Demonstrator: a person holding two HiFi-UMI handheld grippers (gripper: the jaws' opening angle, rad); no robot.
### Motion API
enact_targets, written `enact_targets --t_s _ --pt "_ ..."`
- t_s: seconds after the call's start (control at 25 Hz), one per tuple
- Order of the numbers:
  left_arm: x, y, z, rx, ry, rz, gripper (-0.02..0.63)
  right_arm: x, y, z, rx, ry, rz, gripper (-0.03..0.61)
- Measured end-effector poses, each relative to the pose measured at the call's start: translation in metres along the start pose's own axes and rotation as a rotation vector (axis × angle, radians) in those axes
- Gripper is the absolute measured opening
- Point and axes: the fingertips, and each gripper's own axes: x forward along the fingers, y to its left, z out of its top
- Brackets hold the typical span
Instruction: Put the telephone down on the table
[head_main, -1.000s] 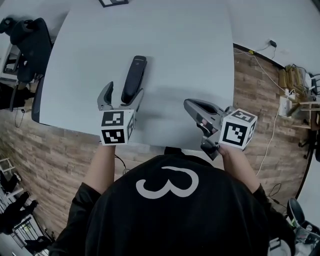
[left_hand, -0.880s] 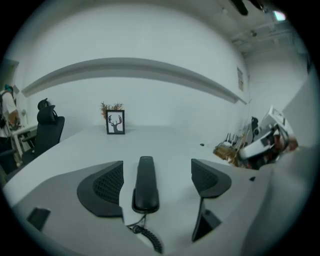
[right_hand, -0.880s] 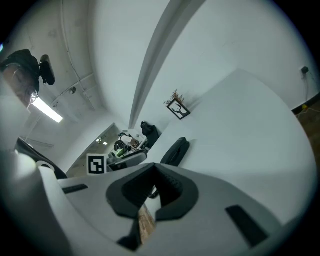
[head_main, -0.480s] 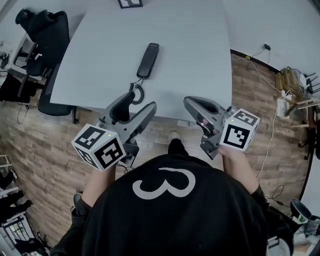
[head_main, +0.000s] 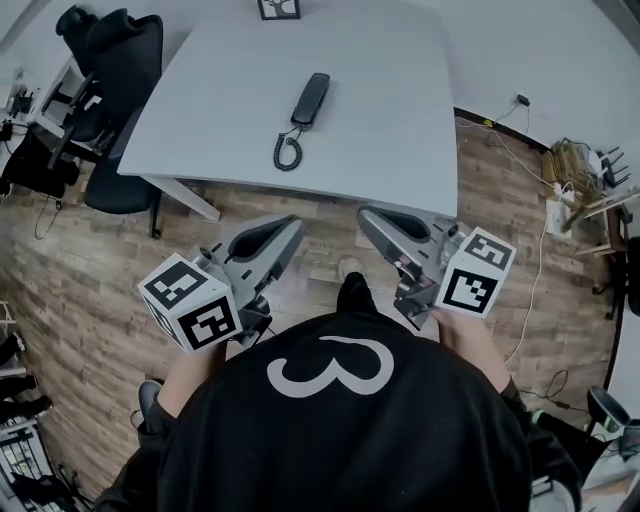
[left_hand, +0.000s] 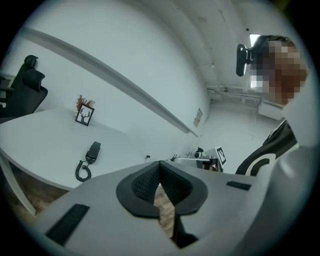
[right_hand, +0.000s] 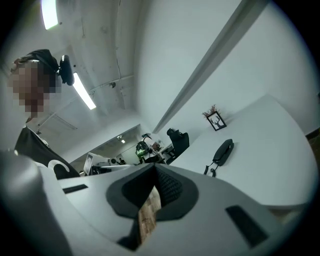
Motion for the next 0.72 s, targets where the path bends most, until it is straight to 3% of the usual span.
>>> enact_targets --t_s 0.24,0.56,0.72 --pt "-0.018 -0.017 -0.019 0.085 0.047 0.028 0.011 -0.008 0.035 -0.018 -0.05 0.016 -0.008 0.006" --pt "-0.029 -0.017 -0.042 0.015 0.052 0.011 0.011 -0.014 0.041 -0.048 -0.035 0.037 -0.076 0.006" --pt "-0.028 -0.017 -0.049 0.026 0.07 0.005 0.011 -0.015 0.041 -0.055 -0.025 0.05 -0.085 0.006"
